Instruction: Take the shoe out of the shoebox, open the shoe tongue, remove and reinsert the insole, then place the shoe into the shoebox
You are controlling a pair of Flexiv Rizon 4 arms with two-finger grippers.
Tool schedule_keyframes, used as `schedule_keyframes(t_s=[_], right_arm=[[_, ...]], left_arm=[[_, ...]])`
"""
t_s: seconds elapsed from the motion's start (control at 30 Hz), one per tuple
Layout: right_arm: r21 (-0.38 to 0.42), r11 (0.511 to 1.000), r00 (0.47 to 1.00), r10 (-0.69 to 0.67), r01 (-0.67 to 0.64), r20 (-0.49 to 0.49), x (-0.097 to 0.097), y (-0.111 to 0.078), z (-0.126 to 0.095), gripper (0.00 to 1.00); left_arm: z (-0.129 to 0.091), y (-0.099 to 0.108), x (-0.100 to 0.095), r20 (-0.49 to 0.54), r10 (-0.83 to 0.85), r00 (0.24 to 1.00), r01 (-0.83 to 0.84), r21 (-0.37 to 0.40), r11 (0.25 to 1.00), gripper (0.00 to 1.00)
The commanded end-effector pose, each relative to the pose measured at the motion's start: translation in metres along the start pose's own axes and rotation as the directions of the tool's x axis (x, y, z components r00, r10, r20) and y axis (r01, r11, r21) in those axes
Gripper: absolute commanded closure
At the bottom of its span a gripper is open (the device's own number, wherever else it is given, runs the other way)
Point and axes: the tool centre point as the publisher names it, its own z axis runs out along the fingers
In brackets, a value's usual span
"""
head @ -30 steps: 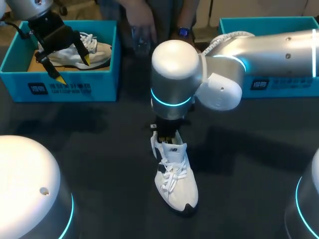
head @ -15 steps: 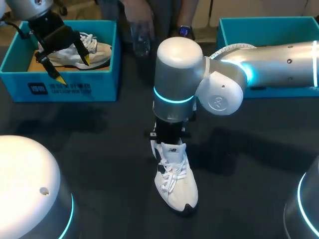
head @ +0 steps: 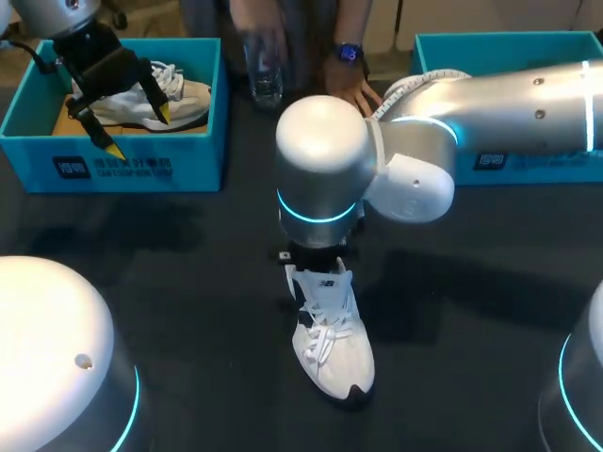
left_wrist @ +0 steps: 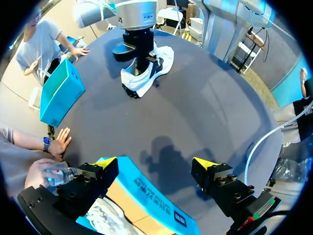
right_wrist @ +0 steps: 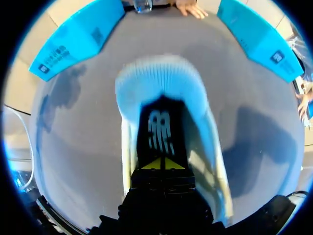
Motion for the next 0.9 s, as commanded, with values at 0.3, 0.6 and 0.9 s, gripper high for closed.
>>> schedule_keyframes(t_s=[0.3, 0.6, 0.9], right_arm=[[-0.097, 0.995, 0.999, -0.029, 0.027, -0.021, -0.008, 0.034, -0.009, 1.0], [-0.161, 0.986, 0.999, -0.041, 0.039, -0.013, -0.006, 0.049, -0.017, 1.0], [-0.242, 0.967, 0.996, -0.085, 0.077, -0.023, -0.004, 0.054, -0.011, 1.0]], left_arm=[[0.0, 0.0, 0.0, -0.002, 0.001, 1.0, -0.001, -0.001, 1.0, 0.0], [0.0, 0.0, 0.0, -0.002, 0.001, 1.0, -0.001, -0.001, 1.0, 0.0], [0.0, 0.0, 0.0, -0.002, 0.001, 1.0, -0.001, -0.001, 1.0, 0.0]])
